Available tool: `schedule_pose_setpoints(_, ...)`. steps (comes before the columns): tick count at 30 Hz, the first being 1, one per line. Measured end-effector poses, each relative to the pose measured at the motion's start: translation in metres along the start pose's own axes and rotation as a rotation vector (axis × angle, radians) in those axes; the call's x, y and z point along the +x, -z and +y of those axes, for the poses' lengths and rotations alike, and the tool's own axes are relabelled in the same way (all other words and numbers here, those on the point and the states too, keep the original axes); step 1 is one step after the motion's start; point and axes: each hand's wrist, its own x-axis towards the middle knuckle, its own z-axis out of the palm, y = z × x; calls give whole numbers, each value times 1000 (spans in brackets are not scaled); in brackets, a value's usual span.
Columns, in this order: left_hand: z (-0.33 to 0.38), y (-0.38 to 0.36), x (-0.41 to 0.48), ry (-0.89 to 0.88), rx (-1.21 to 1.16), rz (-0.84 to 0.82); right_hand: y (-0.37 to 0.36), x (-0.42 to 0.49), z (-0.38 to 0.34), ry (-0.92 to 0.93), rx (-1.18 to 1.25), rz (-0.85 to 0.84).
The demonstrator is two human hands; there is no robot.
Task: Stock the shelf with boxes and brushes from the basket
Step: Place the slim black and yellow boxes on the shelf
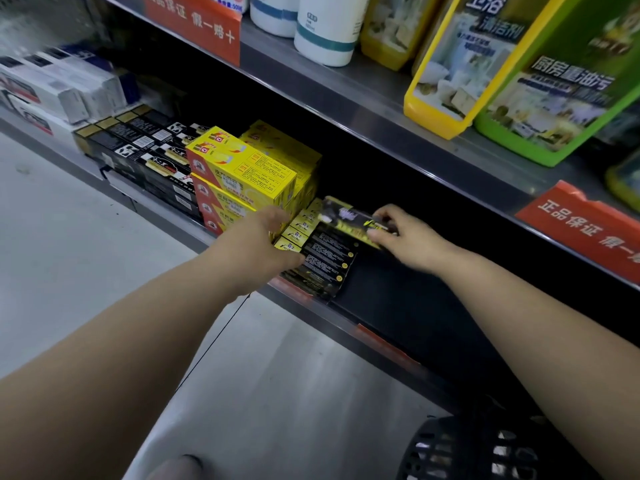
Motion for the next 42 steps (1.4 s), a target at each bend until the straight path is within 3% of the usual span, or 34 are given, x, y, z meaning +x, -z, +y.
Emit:
schedule_pose_setpoints(5,2,-6,1,31,20,-31,-23,39,27,-206,-116,35)
schedule_pose_setpoints(9,7,-10,0,27,66,-59,-53,67,20,-188,-188,22)
schedule_pose_setpoints(12,10,-12,0,14,62,-54,-68,79,15,-195,-209,-82)
schedule_pose_setpoints(18,21,-15,-8,-57,14,-129,-56,61,15,-185,-248,-201)
schedule_pose_setpoints(24,51,-33,-28,-119,-93,-154,0,-13,-4,-72,-237,-186)
schedule_pose_setpoints(30,94,-78,-72,-342,-89,-309,68,-137,-5,24,-6,-13)
schedule_pose_setpoints(36,127,-125,-122,-628,134,-435,103,-260,26,-70,26,88)
schedule_pose_setpoints(42,156,-190,-168,-842,321,-627,66,-346,82,-236,-45,-65)
